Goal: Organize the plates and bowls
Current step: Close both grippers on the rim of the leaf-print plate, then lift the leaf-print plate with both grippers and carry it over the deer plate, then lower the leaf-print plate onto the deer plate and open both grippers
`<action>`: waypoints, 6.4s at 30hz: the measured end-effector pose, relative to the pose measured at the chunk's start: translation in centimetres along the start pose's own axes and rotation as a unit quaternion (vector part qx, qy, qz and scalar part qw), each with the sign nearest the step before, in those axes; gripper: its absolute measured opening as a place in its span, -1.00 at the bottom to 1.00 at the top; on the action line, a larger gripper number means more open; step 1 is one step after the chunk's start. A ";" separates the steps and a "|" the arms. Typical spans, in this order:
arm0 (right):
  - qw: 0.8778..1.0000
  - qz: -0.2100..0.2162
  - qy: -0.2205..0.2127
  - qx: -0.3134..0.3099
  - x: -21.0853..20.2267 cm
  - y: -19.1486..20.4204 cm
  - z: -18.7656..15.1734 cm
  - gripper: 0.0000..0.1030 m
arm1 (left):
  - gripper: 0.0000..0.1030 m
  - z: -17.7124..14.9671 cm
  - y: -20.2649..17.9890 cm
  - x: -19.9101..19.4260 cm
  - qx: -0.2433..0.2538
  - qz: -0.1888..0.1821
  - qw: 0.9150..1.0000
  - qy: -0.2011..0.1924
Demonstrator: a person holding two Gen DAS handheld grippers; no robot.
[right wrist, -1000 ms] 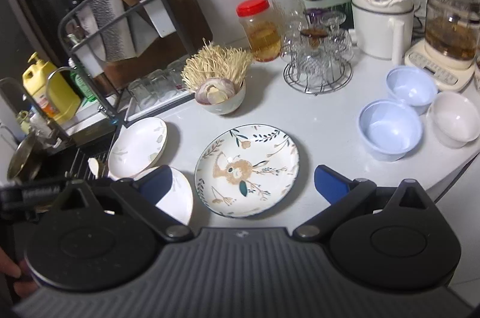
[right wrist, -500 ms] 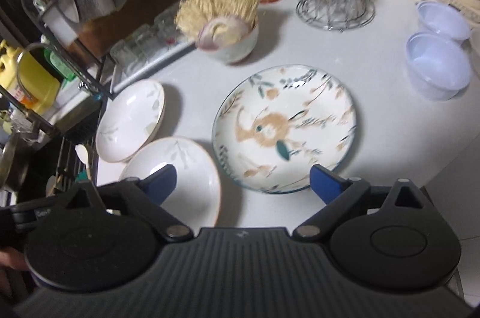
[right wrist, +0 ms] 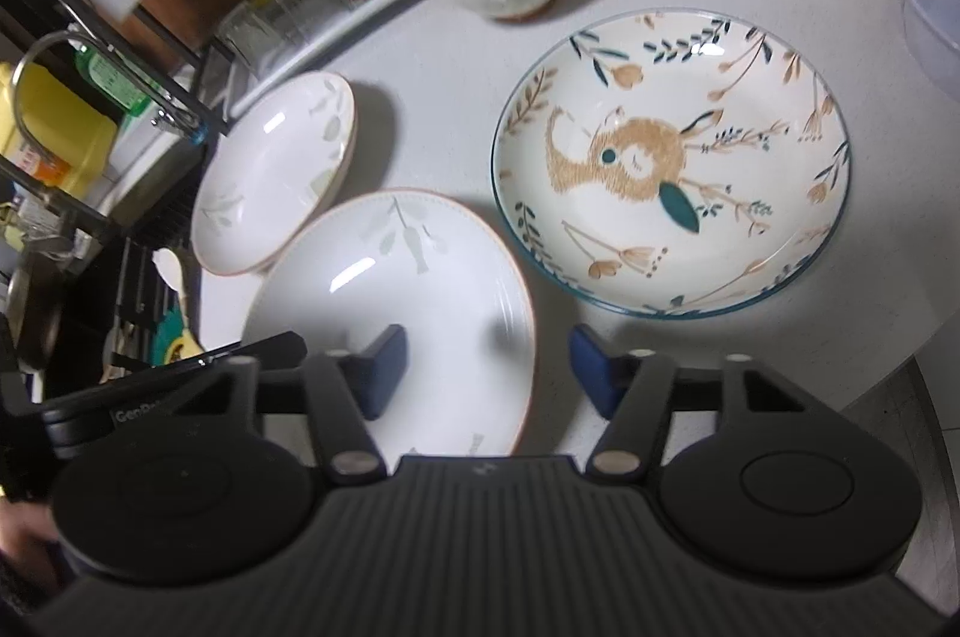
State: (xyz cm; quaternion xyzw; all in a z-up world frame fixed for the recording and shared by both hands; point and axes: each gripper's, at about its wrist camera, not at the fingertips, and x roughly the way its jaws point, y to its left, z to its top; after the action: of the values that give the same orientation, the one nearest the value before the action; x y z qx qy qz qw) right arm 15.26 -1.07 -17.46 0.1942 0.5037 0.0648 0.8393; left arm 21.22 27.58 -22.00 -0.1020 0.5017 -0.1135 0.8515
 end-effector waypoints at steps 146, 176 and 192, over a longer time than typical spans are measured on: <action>0.995 -0.093 -0.045 -0.008 0.0 -13.1 10.9 -0.56 | 0.00 11.4 -16.5 5.5 -0.004 -0.038 0.997 0.073; 0.977 0.021 -0.182 -0.111 -16.8 -10.0 10.7 -0.56 | 0.00 7.7 -25.4 -10.0 0.039 -0.013 0.994 -0.100; 0.976 0.047 -0.162 -0.138 -17.9 -11.1 6.9 -0.56 | 0.01 2.5 -25.7 -11.2 0.007 0.011 0.996 -0.092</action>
State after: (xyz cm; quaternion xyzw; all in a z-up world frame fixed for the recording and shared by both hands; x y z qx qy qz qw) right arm 11.65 -18.45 -4.22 0.1079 0.3374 0.1407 0.9245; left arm 15.80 6.55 -4.17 -0.1001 0.4218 -0.0977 0.8958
